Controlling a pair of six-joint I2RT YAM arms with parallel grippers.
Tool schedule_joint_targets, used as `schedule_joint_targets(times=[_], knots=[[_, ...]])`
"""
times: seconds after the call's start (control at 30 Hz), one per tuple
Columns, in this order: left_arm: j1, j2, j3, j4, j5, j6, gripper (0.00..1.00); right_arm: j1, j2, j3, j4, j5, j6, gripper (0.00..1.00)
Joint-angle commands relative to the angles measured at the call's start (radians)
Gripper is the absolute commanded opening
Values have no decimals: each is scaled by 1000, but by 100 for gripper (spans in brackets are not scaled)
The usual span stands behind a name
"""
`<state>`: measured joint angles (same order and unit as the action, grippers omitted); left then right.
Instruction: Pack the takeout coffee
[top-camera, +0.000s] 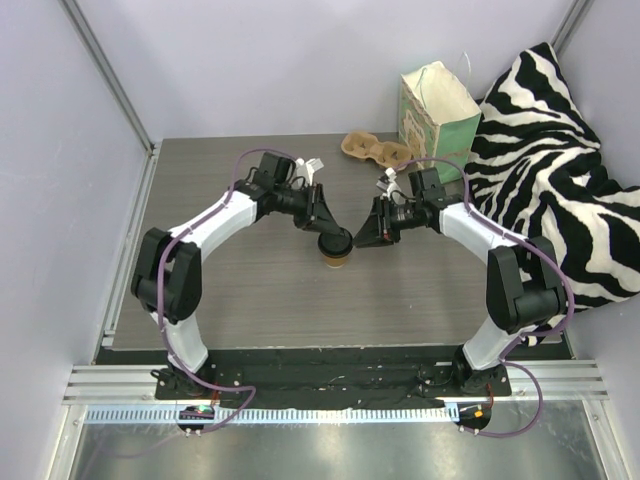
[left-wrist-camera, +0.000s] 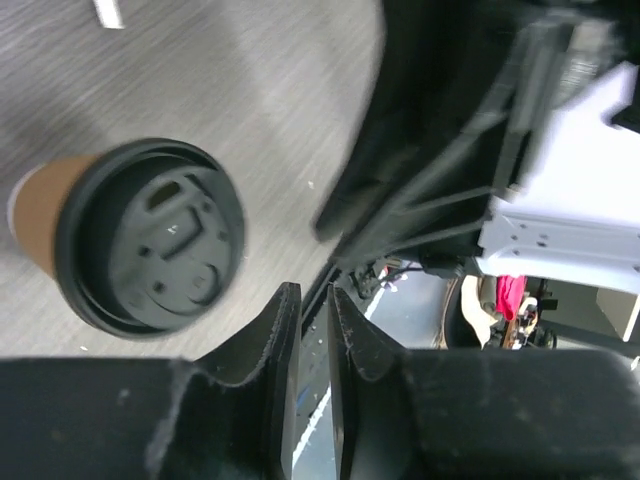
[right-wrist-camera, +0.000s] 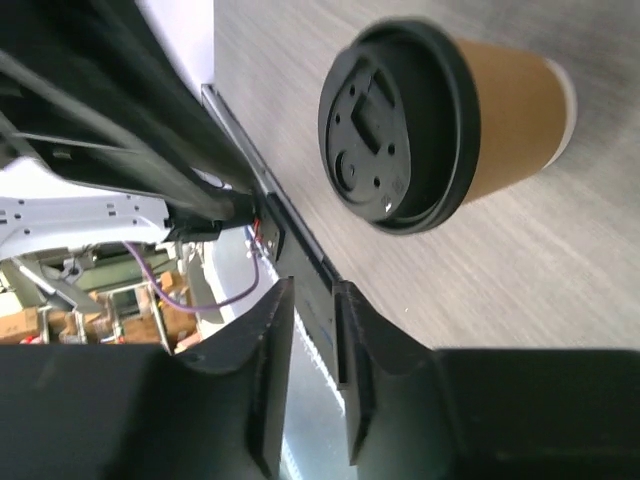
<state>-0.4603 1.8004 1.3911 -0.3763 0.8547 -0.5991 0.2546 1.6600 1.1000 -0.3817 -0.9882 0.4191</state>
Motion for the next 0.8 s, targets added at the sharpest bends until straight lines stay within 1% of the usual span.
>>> schedule_joint_targets(times=[0.0, 0.07, 0.33, 0.43, 0.5, 0.77], knots=[[-1, 57, 19, 30, -31, -13, 19, 6, -35, 49, 47, 63, 58, 28], [-5, 80, 13, 31, -48, -13, 18, 14, -34, 52, 44, 100, 63, 25], [-3, 137, 25, -16, -86, -4, 15, 38, 14, 57, 78, 204, 61, 17], [-3, 137, 11, -19, -98, -4, 15, 40, 11, 69, 60, 267, 52, 23], [-3, 140, 5, -18, -102, -4, 15, 40, -3, 73, 52, 301, 44, 25], [-6, 152, 9, -21, -111, -1, 14, 61, 14, 87, 38, 306, 41, 32]])
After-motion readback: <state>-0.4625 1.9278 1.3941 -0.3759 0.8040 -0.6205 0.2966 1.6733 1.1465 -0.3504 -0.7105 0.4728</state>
